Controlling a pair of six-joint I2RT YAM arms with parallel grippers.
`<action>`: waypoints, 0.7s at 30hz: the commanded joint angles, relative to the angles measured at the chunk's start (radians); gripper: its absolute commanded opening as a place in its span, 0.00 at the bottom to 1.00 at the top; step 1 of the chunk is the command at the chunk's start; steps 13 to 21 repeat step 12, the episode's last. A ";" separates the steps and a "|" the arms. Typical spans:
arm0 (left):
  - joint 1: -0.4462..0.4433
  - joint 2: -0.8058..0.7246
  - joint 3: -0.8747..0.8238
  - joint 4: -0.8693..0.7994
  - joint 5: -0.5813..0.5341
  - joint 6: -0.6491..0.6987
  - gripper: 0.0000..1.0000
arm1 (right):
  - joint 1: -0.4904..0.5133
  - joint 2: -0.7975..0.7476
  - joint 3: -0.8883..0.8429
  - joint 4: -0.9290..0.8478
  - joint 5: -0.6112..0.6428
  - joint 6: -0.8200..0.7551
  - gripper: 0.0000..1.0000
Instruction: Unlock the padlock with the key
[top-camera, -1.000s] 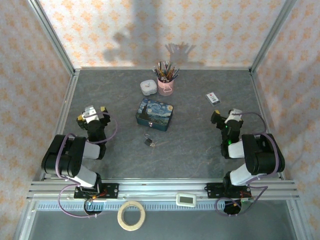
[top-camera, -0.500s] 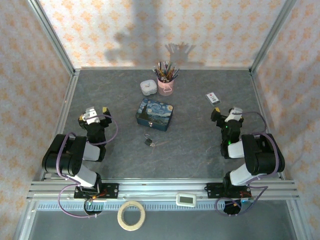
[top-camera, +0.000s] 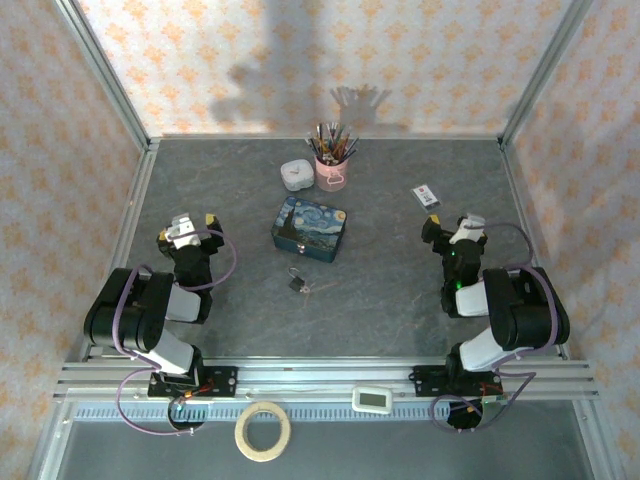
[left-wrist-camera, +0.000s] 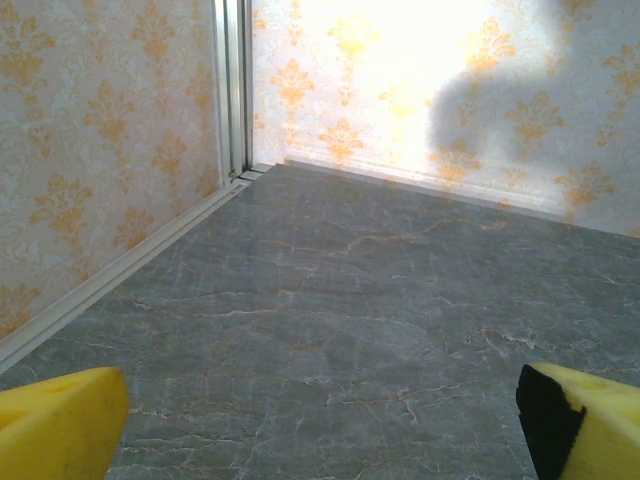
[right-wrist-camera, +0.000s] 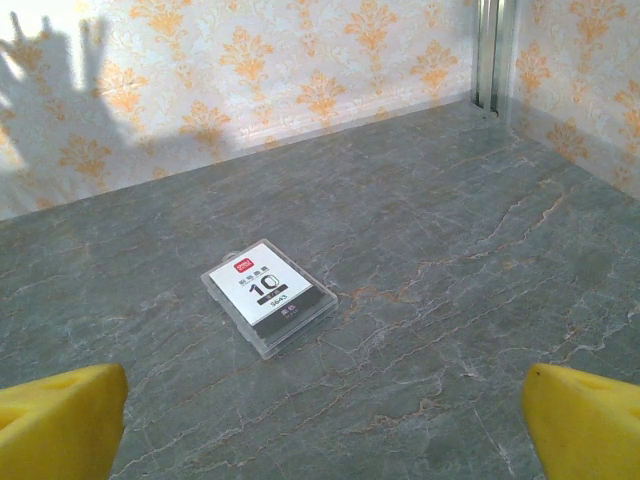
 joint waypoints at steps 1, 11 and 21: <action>-0.006 0.006 0.004 0.041 -0.003 0.001 0.99 | 0.007 -0.008 0.003 0.036 0.025 -0.022 1.00; -0.006 0.006 0.005 0.040 -0.004 0.001 0.99 | 0.007 -0.008 0.004 0.034 0.021 -0.023 1.00; -0.006 0.006 0.005 0.038 -0.004 0.000 0.99 | 0.007 -0.006 0.006 0.033 0.021 -0.023 1.00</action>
